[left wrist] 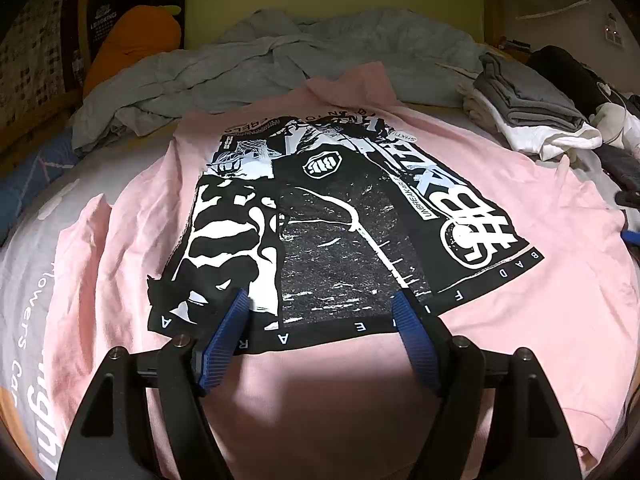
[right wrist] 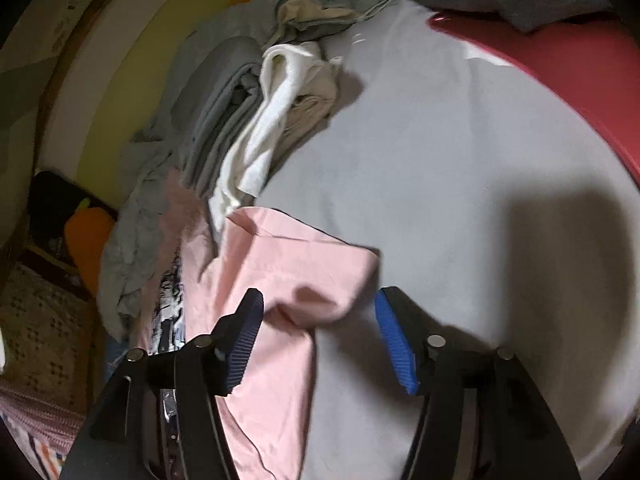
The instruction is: Fold small clothes
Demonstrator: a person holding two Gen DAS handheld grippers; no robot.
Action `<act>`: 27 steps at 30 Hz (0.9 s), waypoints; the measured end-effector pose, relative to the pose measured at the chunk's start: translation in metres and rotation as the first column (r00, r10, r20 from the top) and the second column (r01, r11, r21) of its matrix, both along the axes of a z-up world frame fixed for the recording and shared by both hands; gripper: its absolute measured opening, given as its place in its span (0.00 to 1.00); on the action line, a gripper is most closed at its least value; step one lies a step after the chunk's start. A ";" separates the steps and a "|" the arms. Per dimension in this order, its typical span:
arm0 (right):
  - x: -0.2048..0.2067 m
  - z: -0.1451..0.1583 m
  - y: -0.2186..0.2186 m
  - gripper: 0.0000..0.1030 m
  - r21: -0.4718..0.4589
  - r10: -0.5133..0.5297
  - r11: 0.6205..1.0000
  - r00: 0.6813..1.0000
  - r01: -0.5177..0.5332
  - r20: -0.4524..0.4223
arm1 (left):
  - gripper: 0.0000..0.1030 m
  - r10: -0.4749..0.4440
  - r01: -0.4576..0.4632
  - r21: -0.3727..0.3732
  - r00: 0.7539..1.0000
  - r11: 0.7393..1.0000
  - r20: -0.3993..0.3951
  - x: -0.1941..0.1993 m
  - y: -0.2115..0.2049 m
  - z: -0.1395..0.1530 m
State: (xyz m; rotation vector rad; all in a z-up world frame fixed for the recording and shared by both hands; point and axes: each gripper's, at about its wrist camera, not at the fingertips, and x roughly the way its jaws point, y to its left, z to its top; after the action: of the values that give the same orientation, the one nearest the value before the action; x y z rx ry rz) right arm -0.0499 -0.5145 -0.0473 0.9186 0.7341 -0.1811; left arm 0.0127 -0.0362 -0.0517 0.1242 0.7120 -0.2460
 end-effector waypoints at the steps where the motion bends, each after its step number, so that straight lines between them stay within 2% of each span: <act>1: 0.007 0.000 0.000 0.58 -0.009 0.013 1.000 1.000 -0.013 -0.001 | 0.72 0.000 0.000 0.000 1.000 1.000 -0.001 0.000 0.000 0.000; 3: 0.024 0.002 0.001 0.52 -0.065 0.066 0.996 0.997 -0.069 -0.038 | 0.72 0.000 0.000 0.003 1.000 1.000 -0.003 0.000 -0.001 0.000; 5: 0.035 0.005 -0.002 0.19 -0.127 0.062 0.989 0.995 -0.072 -0.080 | 0.72 0.001 -0.001 0.006 1.000 1.000 -0.001 0.000 -0.001 0.000; 7: 0.047 0.003 -0.009 0.07 -0.143 0.046 0.988 0.993 -0.061 -0.106 | 0.73 0.000 0.000 0.007 1.000 1.000 -0.001 0.001 -0.001 0.000; 8: 0.051 0.003 -0.013 0.07 -0.136 0.034 0.990 0.994 -0.047 -0.099 | 0.73 0.000 0.000 0.007 1.000 1.000 -0.001 0.001 0.000 0.000; 10: 0.058 0.005 -0.016 0.07 -0.150 0.016 0.988 0.996 -0.029 -0.088 | 0.73 0.000 0.000 0.005 1.000 1.000 -0.002 0.001 -0.001 0.000; 14: 0.068 0.011 -0.009 0.07 -0.242 -0.010 0.970 0.994 -0.016 -0.105 | 0.73 0.000 0.000 0.002 1.000 1.000 -0.003 0.001 -0.001 0.001; 15: 0.063 0.014 -0.009 0.10 -0.245 -0.031 0.969 0.995 0.006 -0.096 | 0.73 -0.001 0.001 -0.001 1.000 1.000 -0.003 0.001 0.000 0.001; 16: 0.056 0.016 -0.012 0.21 -0.239 -0.042 0.971 0.995 0.020 -0.088 | 0.73 -0.001 0.001 -0.004 1.000 1.000 -0.004 0.001 -0.001 0.001; 17: 0.047 0.018 -0.017 0.36 -0.226 -0.072 0.973 0.994 0.053 -0.079 | 0.73 -0.002 0.002 -0.005 1.000 1.000 -0.005 0.002 -0.001 0.000; 18: 0.040 0.019 -0.019 0.45 -0.213 -0.091 0.974 0.994 0.075 -0.067 | 0.73 -0.001 0.001 -0.004 1.000 1.000 -0.005 0.002 -0.001 0.000; 19: 0.028 0.019 -0.024 0.51 -0.175 -0.125 0.978 0.991 0.116 -0.043 | 0.73 -0.001 0.001 -0.002 1.000 1.000 -0.004 0.002 -0.001 0.000; 21: 0.015 0.015 -0.033 0.51 -0.096 -0.126 0.988 0.992 0.123 -0.022 | 0.73 -0.001 0.001 -0.002 1.000 1.000 -0.004 0.002 -0.001 0.000; 23: 0.006 0.008 -0.043 0.51 0.034 -0.097 0.995 0.995 0.097 0.018 | 0.73 0.000 0.000 0.001 1.000 1.000 -0.004 0.002 -0.001 0.000; 26: 0.003 -0.009 -0.056 0.50 0.207 -0.079 0.976 0.995 0.065 0.060 | 0.73 0.000 0.000 0.003 1.000 1.000 -0.004 0.002 -0.001 0.000; 27: 0.004 -0.013 -0.058 0.50 0.231 -0.073 0.971 0.996 0.057 0.059 | 0.74 0.000 0.000 0.004 1.000 1.000 -0.004 0.002 -0.001 0.000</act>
State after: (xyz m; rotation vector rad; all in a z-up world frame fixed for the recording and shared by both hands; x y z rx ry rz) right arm -0.0456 -0.5722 -0.0601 1.1645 0.6721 -0.1242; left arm 0.0150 -0.0372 -0.0517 0.1276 0.7162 -0.2448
